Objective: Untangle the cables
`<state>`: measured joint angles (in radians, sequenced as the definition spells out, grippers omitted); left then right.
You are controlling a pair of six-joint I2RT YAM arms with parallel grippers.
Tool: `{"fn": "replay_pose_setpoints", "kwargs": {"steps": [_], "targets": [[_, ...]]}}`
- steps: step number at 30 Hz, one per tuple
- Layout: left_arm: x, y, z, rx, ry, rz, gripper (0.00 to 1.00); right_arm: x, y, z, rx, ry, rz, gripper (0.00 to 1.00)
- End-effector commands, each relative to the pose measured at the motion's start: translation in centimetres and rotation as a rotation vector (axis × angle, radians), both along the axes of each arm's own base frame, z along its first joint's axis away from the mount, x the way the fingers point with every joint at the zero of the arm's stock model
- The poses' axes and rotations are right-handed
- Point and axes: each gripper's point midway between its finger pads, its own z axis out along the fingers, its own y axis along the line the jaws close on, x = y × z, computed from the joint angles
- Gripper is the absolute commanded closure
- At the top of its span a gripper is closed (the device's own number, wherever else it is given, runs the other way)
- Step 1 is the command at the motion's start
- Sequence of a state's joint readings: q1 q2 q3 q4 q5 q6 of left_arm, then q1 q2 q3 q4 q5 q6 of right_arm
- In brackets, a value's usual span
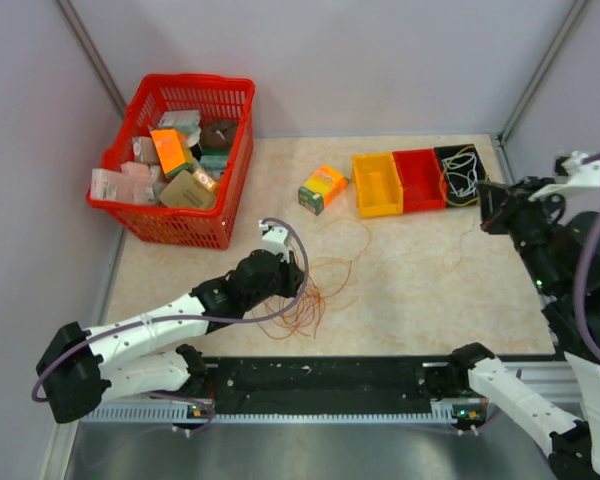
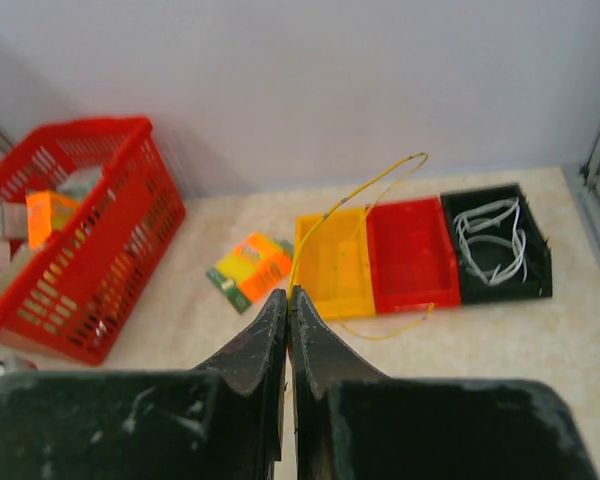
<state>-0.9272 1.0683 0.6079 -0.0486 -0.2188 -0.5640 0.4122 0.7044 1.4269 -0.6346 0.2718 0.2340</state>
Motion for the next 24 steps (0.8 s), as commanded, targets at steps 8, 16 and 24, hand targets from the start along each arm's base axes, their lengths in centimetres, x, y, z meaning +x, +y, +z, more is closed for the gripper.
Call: {"fn": "replay_pose_setpoints", "kwargs": {"steps": [8,16,24], "targets": [[-1.6,-2.9,4.1,-0.101,-0.043,-0.194,0.97,6.5,1.9,-7.5,-0.089,0.227,-0.060,1.00],[-3.0,-4.3,4.5,-0.158,-0.017,-0.289,0.98,13.2,0.9,-4.8,-0.231,0.131,-0.104,1.00],[-3.9,-5.3,4.1,-0.191,0.011,-0.349,0.99,17.3,-0.1,-1.1,-0.361,-0.070,-0.068,1.00]]}}
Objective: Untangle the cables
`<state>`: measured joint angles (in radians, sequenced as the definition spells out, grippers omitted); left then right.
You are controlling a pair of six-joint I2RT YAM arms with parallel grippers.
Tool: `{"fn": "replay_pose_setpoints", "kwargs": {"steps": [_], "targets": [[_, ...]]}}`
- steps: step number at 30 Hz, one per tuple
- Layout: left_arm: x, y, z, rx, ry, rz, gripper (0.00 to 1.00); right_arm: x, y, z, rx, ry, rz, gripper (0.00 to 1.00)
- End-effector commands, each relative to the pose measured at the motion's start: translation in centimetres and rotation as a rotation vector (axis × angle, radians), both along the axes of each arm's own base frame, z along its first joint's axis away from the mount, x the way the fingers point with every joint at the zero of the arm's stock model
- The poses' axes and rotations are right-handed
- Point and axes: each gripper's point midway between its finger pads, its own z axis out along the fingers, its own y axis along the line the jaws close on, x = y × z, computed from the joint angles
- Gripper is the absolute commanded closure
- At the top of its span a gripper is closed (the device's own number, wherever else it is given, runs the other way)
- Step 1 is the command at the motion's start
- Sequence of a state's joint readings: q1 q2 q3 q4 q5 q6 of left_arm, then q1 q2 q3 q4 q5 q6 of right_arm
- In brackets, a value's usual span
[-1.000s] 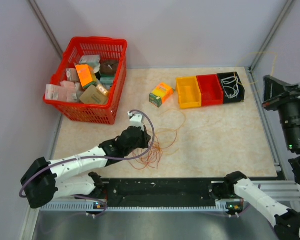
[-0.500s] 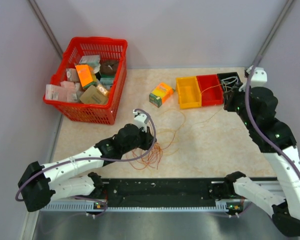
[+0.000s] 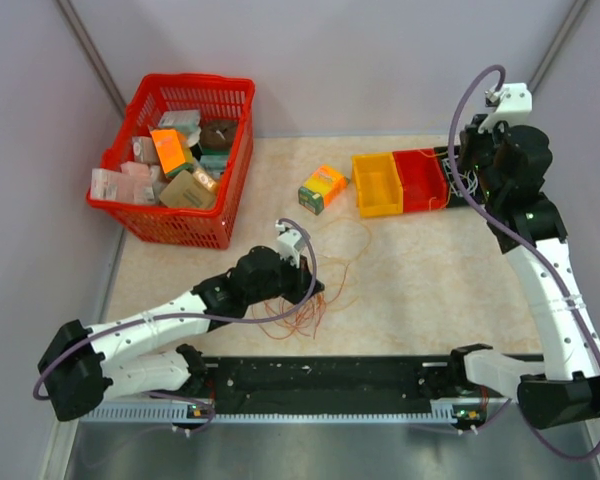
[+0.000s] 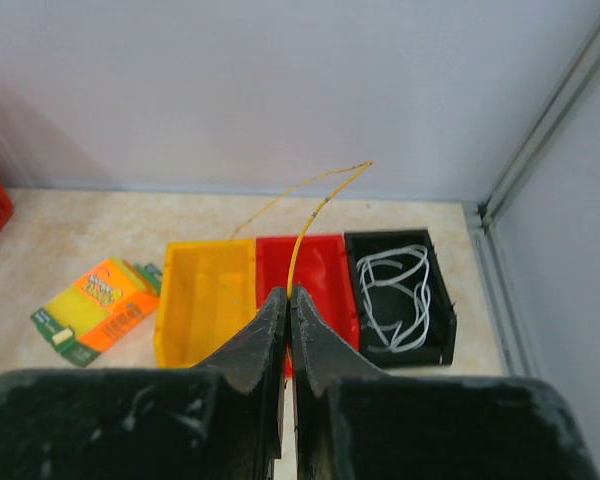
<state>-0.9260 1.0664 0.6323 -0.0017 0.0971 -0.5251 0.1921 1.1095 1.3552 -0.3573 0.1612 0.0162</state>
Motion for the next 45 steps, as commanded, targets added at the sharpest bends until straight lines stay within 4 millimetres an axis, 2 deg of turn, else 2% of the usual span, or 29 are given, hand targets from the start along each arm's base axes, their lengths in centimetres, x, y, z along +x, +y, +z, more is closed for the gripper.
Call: {"fn": "replay_pose_setpoints", "kwargs": {"steps": [1,5,8,12,21,25,28,31,38,43,44,45], "targets": [[-0.1,-1.5,2.1,-0.077,-0.028,-0.053,1.00,2.3,0.6,6.5,-0.105,-0.234,0.081,1.00],[0.0,-1.6,2.7,-0.086,-0.041,-0.057,1.00,4.4,-0.2,7.8,-0.123,-0.283,0.062,1.00],[0.1,-1.5,2.9,-0.084,-0.052,-0.054,1.00,6.3,-0.4,7.9,-0.184,-0.332,0.066,1.00],[0.2,-1.6,3.0,-0.075,-0.058,-0.056,1.00,9.1,-0.6,6.5,-0.232,-0.315,0.077,1.00],[0.5,-1.7,2.9,-0.058,-0.061,-0.056,1.00,12.0,-1.6,7.7,-0.221,-0.342,0.079,1.00],[0.5,-1.9,2.7,-0.057,-0.051,-0.061,1.00,12.6,-2.1,8.9,-0.232,-0.381,0.093,1.00],[0.5,-2.0,2.6,-0.059,-0.051,-0.064,1.00,13.6,-2.2,8.8,-0.246,-0.364,0.113,1.00],[0.5,-2.1,2.7,-0.066,-0.049,-0.065,1.00,14.0,-1.4,6.4,-0.282,-0.332,0.173,1.00],[0.4,-1.6,2.7,-0.065,-0.058,-0.056,1.00,13.9,-1.0,0.8,-0.354,-0.320,0.211,1.00],[0.2,-1.8,2.9,-0.076,-0.052,-0.063,1.00,11.7,-1.1,-2.8,-0.310,-0.258,0.205,1.00],[0.2,-1.9,3.0,-0.080,-0.052,-0.066,1.00,10.8,-1.1,-2.4,-0.306,-0.275,0.201,1.00],[0.1,-1.9,3.0,-0.082,-0.050,-0.073,1.00,10.4,-1.2,-3.6,-0.302,-0.255,0.201,1.00]]}}
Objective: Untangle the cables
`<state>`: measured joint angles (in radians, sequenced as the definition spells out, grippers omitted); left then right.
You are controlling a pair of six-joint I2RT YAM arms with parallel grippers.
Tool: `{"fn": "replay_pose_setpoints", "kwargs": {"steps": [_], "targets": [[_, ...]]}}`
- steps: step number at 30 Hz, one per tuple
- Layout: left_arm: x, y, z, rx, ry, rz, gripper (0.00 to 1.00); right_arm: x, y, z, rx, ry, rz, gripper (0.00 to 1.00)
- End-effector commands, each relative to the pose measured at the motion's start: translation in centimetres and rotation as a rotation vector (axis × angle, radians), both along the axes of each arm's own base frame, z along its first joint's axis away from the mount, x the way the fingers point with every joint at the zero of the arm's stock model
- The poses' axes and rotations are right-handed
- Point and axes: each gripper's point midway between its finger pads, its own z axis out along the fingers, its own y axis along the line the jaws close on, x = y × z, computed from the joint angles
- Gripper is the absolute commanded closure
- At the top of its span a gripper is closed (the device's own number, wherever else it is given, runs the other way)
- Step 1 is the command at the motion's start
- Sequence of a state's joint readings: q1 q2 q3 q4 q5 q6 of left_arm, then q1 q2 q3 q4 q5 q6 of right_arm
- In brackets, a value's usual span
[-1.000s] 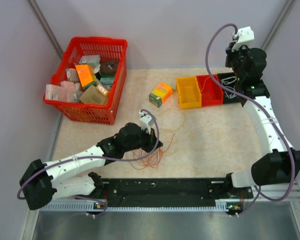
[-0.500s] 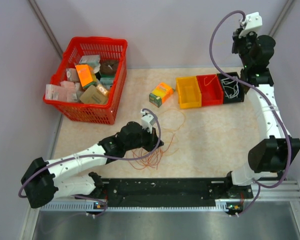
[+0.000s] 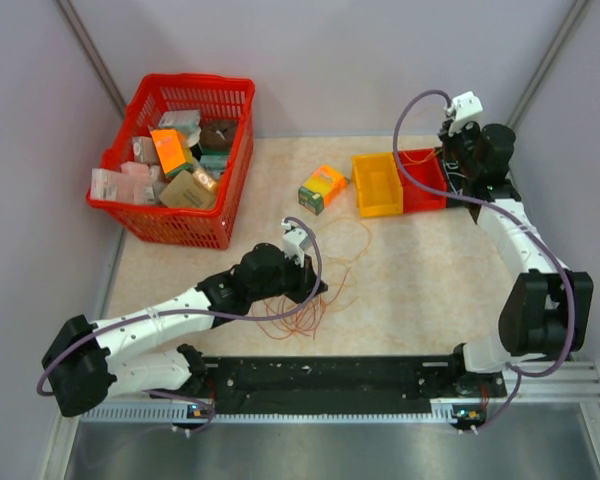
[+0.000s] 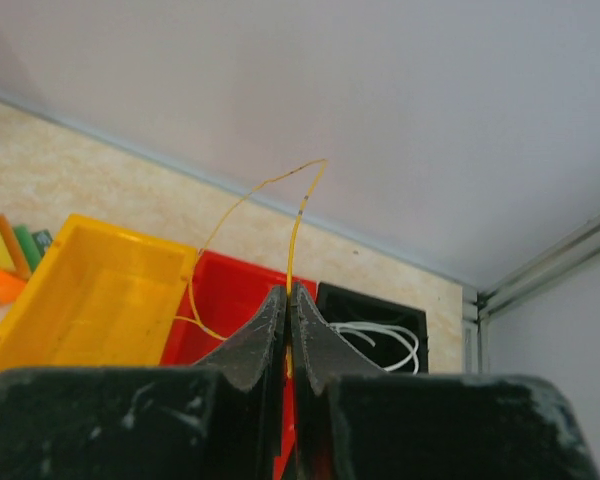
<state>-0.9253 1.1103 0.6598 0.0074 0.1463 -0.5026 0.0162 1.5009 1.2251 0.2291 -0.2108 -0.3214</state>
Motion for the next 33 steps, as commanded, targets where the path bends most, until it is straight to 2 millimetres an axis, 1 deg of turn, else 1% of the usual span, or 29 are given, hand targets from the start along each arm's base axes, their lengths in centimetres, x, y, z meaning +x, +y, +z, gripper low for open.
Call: {"fn": "replay_pose_setpoints", "kwargs": {"steps": [1,3,4,6,8,9,11,13,16,18,21,24,27,28,31,33], "targets": [[0.3,-1.0,3.0,-0.087,-0.048,-0.022,1.00,-3.7,-0.2,4.5,0.027,-0.141,-0.004,1.00],[0.1,-1.1,3.0,-0.094,-0.046,-0.028,1.00,-4.5,-0.6,3.2,0.029,-0.075,-0.028,1.00],[0.1,-1.1,3.1,-0.096,-0.045,-0.029,1.00,-4.9,-0.8,2.9,0.025,-0.059,-0.043,1.00],[0.1,-1.1,3.2,-0.100,-0.046,-0.029,1.00,-5.6,-2.4,2.3,0.041,-0.049,-0.132,1.00],[0.0,-1.1,3.5,-0.107,-0.048,-0.033,1.00,-6.1,-3.2,2.7,0.042,-0.063,-0.171,1.00],[0.0,-1.1,3.4,-0.107,-0.048,-0.035,1.00,-6.1,-3.2,3.3,0.043,-0.074,-0.167,1.00],[-0.1,-1.1,3.6,-0.111,-0.049,-0.036,1.00,-5.7,-3.0,6.4,0.051,-0.116,-0.156,1.00],[-0.1,-1.0,3.6,-0.109,-0.051,-0.034,1.00,-4.9,-2.6,8.9,0.057,-0.141,-0.138,1.00],[0.0,-1.0,3.7,-0.113,-0.049,-0.026,1.00,-3.6,-2.7,11.9,0.044,-0.180,-0.136,1.00],[0.0,-1.0,3.7,-0.118,-0.047,-0.026,1.00,-3.0,-2.6,13.0,0.014,-0.196,-0.129,1.00],[-0.1,-1.0,3.7,-0.118,-0.046,-0.029,1.00,-2.0,-2.8,13.7,-0.024,-0.205,-0.132,1.00],[0.0,-1.1,3.5,-0.114,-0.045,-0.031,1.00,-1.5,-2.2,13.2,-0.044,-0.191,-0.094,1.00],[0.0,-1.2,3.6,-0.113,-0.046,-0.033,1.00,-1.1,-2.0,11.1,-0.044,-0.166,-0.083,1.00],[0.0,-1.2,3.6,-0.115,-0.046,-0.032,1.00,-1.1,-1.8,9.7,-0.047,-0.158,-0.074,1.00],[0.0,-1.2,3.7,-0.118,-0.047,-0.034,1.00,-0.9,-1.4,7.2,-0.050,-0.150,-0.046,1.00],[-0.1,-1.1,3.6,-0.115,-0.049,-0.034,1.00,-0.7,-1.1,6.0,-0.048,-0.145,-0.032,1.00]]}}
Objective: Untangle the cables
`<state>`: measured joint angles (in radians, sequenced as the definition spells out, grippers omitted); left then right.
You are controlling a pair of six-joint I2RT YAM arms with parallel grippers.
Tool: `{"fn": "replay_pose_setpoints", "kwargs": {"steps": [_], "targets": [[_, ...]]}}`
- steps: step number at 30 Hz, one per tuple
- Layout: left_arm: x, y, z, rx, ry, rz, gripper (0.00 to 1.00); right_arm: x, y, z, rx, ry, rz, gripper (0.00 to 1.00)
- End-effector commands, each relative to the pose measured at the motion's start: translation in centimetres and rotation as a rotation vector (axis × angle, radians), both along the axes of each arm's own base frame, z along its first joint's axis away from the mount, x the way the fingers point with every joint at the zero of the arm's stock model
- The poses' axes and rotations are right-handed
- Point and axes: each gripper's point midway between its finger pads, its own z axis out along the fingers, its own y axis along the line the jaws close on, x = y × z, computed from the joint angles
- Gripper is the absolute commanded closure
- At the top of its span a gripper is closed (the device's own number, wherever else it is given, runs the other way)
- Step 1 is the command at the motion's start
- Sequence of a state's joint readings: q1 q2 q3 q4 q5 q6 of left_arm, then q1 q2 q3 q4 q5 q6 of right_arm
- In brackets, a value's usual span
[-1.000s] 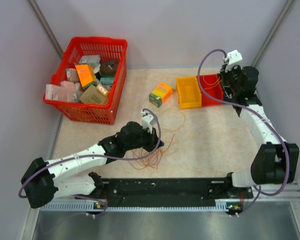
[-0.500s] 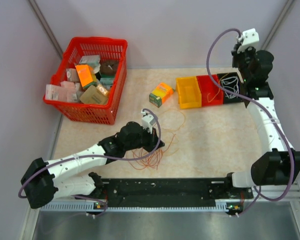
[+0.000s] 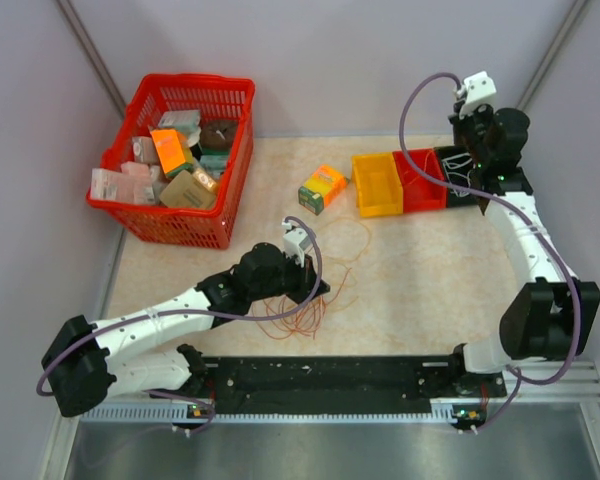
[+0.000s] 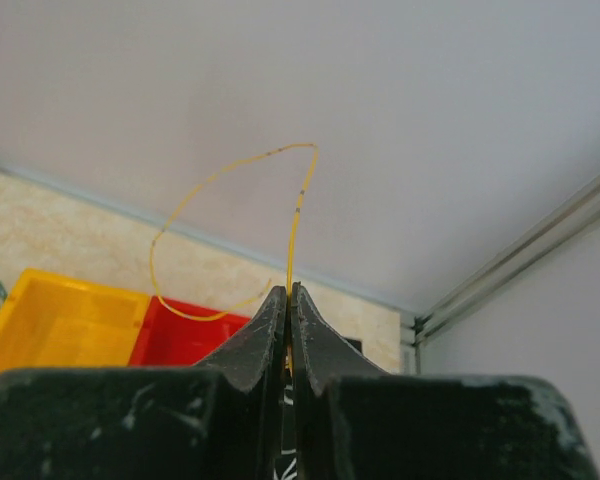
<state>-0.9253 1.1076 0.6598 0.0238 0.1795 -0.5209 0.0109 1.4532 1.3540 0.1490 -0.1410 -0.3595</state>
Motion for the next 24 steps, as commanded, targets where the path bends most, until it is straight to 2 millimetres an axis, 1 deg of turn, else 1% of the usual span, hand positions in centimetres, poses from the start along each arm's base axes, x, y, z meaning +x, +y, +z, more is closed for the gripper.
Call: {"fn": "replay_pose_setpoints", "kwargs": {"steps": [1,3,4,9,11,13,17,18,20,22,24], "targets": [[0.5,-0.6,3.1,-0.084,-0.065,-0.007,1.00,0.3,0.5,-1.6,-0.007,-0.019,0.043,1.00],[0.5,-0.6,3.1,-0.080,-0.065,-0.008,1.00,0.1,0.9,-3.1,-0.001,0.028,0.046,1.00],[0.5,-0.7,3.2,-0.082,-0.064,-0.007,1.00,-0.2,1.0,-3.5,0.001,0.038,0.039,1.00],[0.4,-0.9,3.3,-0.094,-0.062,-0.015,1.00,-2.7,1.6,-6.7,0.087,0.127,0.027,1.00],[0.3,-1.1,3.2,-0.098,-0.056,-0.024,1.00,-3.8,1.6,-8.7,0.129,0.182,0.008,1.00],[0.2,-1.1,3.3,-0.103,-0.051,-0.030,1.00,-4.6,2.0,-9.9,0.152,0.221,0.011,1.00],[0.0,-1.0,3.4,-0.105,-0.052,-0.031,1.00,-5.5,1.6,-11.9,0.155,0.309,-0.069,1.00],[0.1,-1.0,3.4,-0.105,-0.053,-0.028,1.00,-5.7,1.8,-11.9,0.160,0.317,-0.076,1.00],[0.1,-0.9,3.3,-0.103,-0.053,-0.024,1.00,-6.2,0.8,-12.7,0.156,0.355,-0.158,1.00],[0.1,-0.9,3.2,-0.100,-0.051,-0.025,1.00,-6.8,-0.4,-13.0,0.139,0.370,-0.238,1.00],[0.1,-1.0,3.4,-0.106,-0.053,-0.026,1.00,-7.2,-1.3,-13.0,0.121,0.372,-0.279,1.00]]}}
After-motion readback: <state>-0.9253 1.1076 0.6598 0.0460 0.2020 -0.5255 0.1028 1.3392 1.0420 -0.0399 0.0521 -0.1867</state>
